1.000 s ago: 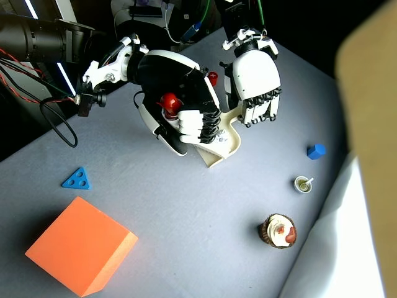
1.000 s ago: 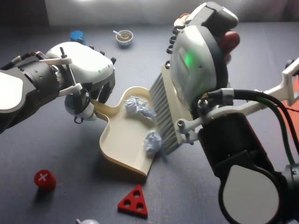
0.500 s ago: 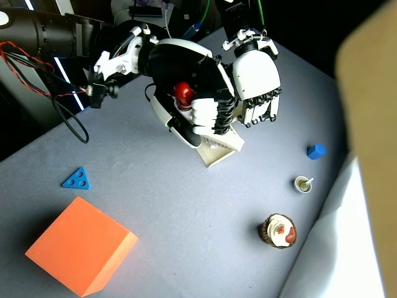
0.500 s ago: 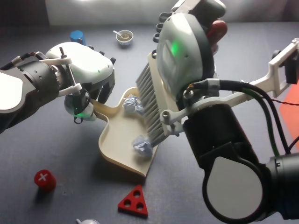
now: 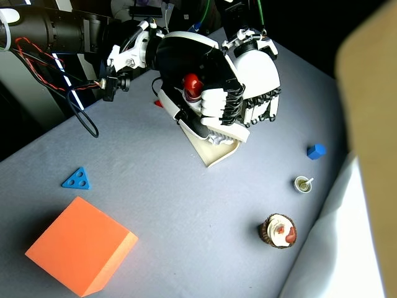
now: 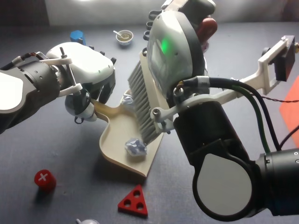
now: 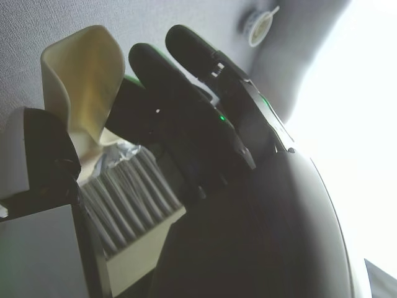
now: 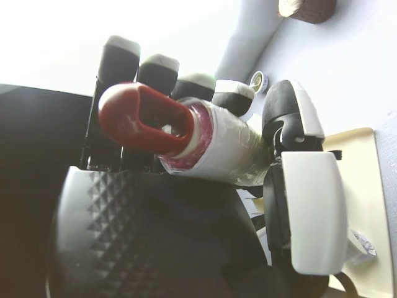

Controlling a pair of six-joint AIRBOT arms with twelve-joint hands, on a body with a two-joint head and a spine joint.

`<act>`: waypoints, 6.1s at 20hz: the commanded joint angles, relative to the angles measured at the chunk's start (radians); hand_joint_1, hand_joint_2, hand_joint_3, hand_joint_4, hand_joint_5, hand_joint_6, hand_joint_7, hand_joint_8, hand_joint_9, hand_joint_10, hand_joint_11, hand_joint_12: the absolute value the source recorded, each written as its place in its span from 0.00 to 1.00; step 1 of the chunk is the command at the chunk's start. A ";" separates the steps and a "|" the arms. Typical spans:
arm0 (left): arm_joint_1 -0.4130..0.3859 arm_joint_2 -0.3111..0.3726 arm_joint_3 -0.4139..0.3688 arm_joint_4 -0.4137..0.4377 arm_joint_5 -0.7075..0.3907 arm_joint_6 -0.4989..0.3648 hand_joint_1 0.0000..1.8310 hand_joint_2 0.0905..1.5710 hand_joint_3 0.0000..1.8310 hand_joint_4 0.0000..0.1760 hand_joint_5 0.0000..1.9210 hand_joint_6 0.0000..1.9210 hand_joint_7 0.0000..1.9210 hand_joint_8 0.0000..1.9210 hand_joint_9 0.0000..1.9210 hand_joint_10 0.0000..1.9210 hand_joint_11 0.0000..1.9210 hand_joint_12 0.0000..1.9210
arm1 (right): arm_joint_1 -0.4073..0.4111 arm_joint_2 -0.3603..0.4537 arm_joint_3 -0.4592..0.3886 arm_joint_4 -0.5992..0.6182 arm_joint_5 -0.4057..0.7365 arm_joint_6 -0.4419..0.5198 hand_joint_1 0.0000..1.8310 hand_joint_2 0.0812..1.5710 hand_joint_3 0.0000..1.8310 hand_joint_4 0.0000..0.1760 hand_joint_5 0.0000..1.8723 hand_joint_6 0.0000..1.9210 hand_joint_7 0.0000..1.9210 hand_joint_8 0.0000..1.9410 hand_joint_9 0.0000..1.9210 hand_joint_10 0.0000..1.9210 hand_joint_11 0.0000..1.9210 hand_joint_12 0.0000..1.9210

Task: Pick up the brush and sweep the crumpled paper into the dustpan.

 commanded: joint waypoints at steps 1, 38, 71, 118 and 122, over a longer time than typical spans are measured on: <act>-0.004 0.010 -0.001 0.035 0.059 0.002 0.69 0.66 0.00 0.00 0.57 0.49 0.55 0.36 0.56 0.00 0.34 0.44 | 0.021 0.005 -0.001 -0.113 -0.064 -0.014 0.33 0.92 0.00 0.00 0.46 1.00 0.47 1.00 0.43 1.00 0.42 1.00; 0.000 0.014 -0.009 0.036 0.059 0.000 0.59 0.66 0.00 0.00 0.46 0.20 0.50 0.01 0.47 0.00 0.25 0.43 | 0.031 0.163 -0.086 -0.112 -0.064 -0.015 0.30 0.94 0.00 0.00 0.46 1.00 0.46 1.00 0.42 1.00 0.42 1.00; -0.020 0.021 -0.013 0.038 0.059 -0.004 0.55 0.63 0.00 0.00 0.48 0.00 0.49 0.00 0.46 0.00 0.25 0.41 | -0.041 0.295 -0.195 0.179 -0.095 0.167 0.18 0.85 0.00 0.00 0.32 1.00 0.34 1.00 0.30 1.00 0.30 1.00; -0.040 0.044 -0.051 0.033 0.059 -0.007 0.52 0.64 0.00 0.00 0.48 0.00 0.49 0.00 0.45 0.00 0.23 0.42 | -0.149 0.477 -0.299 0.371 -0.026 0.119 0.00 0.52 0.00 0.00 0.02 0.00 0.04 0.00 0.03 0.00 0.02 0.00; -0.040 0.047 -0.057 0.033 0.057 -0.007 0.53 0.63 0.00 0.00 0.48 0.00 0.49 0.00 0.45 0.00 0.23 0.42 | -0.134 0.494 -0.304 0.389 -0.025 0.130 0.00 0.52 0.00 0.00 0.02 0.00 0.04 0.00 0.02 0.00 0.02 0.00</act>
